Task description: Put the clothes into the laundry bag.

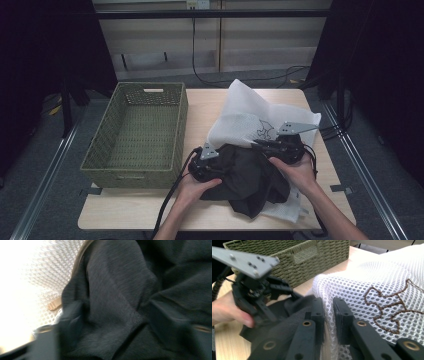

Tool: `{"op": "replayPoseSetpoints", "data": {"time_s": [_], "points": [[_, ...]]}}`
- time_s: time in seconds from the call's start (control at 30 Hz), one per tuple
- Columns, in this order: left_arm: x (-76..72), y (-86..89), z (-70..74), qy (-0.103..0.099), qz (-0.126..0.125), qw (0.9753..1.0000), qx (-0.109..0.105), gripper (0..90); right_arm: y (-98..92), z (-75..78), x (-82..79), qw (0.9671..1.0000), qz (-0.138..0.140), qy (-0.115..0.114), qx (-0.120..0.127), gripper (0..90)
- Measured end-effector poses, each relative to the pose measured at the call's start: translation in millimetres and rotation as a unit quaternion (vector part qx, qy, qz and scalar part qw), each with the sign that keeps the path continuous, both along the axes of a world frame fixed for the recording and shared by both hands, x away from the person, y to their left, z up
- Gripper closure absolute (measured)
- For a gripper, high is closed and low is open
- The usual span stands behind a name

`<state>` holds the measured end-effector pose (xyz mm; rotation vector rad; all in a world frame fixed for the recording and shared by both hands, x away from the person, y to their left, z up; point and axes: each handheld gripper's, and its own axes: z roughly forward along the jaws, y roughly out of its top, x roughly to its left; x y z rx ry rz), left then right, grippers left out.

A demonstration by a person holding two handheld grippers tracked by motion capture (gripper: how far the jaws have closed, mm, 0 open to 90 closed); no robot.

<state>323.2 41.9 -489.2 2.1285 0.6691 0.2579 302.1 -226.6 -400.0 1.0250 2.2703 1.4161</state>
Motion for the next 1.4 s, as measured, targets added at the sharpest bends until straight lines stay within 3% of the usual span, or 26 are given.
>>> {"op": "replayPoseSetpoints", "data": {"time_s": [0.07,0.1,0.2,0.4,0.57,0.67,0.73,0.77,0.87,0.9,0.97,1.0,1.03,1.07,1.13,1.2,1.27,1.37,1.4], "points": [[0.3,-1.7,0.5,0.004,-0.008,0.9999,0.005,73.9,3.7,2.7,0.0,1.0000,0.005,-0.005,0.003,78.2],[0.7,-1.8,0.5,0.005,-0.012,0.9999,0.005,73.9,3.7,2.7,0.0,1.0000,0.005,-0.005,0.003,78.2],[3.4,-1.0,-1.5,0.021,-0.016,0.9994,-0.022,84.7,7.2,3.1,0.1,0.9999,0.008,-0.005,0.003,83.2],[-0.6,-6.2,3.9,0.022,-0.027,0.9990,-0.029,87.3,13.2,2.5,0.6,0.9998,0.017,0.003,0.004,86.7],[-4.0,-17.5,24.4,0.007,-0.041,0.9982,-0.043,87.8,21.8,11.9,-3.9,0.9990,0.039,-0.001,0.023,87.0],[-2.8,-22.9,33.3,-0.009,-0.027,0.9977,-0.062,88.0,30.1,25.6,-11.8,0.9964,0.066,-0.008,0.053,87.5],[-0.3,-25.0,37.9,-0.018,-0.002,0.9972,-0.072,88.1,30.7,30.5,-14.8,0.9958,0.068,-0.013,0.061,87.6],[1.7,-25.7,40.4,-0.022,0.013,0.9960,-0.086,88.1,29.0,41.0,-20.5,0.9935,0.072,-0.018,0.086,87.6],[4.2,-25.0,48.8,-0.050,0.043,0.9937,-0.091,88.1,25.0,46.6,-23.2,0.9921,0.073,-0.020,0.100,87.7],[5.8,-24.5,49.8,-0.056,0.051,0.9927,-0.094,88.1,19.7,44.1,-22.7,0.9916,0.069,-0.014,0.108,87.7],[13.2,-25.0,48.0,-0.044,0.054,0.9929,-0.097,87.7,17.9,40.9,-21.5,0.9913,0.070,-0.008,0.111,87.7],[16.0,-26.3,44.7,-0.052,0.060,0.9928,-0.089,87.7,15.8,35.8,-19.5,0.9924,0.065,-0.002,0.105,87.7],[18.0,-27.0,41.1,-0.056,0.057,0.9928,-0.090,86.6,13.5,28.1,-15.8,0.9942,0.057,0.007,0.091,87.6],[19.4,-25.6,35.3,-0.057,0.054,0.9930,-0.089,79.8,8.5,16.3,-10.5,0.9954,0.044,0.021,0.082,87.6],[19.4,-23.1,32.8,-0.053,0.048,0.9934,-0.089,74.9,6.9,12.6,-8.8,0.9957,0.042,0.026,0.078,87.6],[16.2,-16.1,31.2,-0.047,0.050,0.9927,-0.099,59.7,2.6,3.4,-5.1,0.9967,0.031,0.034,0.067,87.6],[9.3,-6.6,34.0,-0.043,0.038,0.9923,-0.109,47.1,0.6,-4.3,-2.3,0.9967,0.028,0.042,0.064,87.5],[-8.1,2.5,42.3,-0.052,0.017,0.9910,-0.122,37.1,1.2,-10.3,-0.4,0.9973,0.026,0.046,0.051,87.4],[-15.0,4.3,46.7,-0.057,0.013,0.9919,-0.113,33.8,1.2,-11.1,0.3,0.9973,0.026,0.046,0.051,87.4]]}}
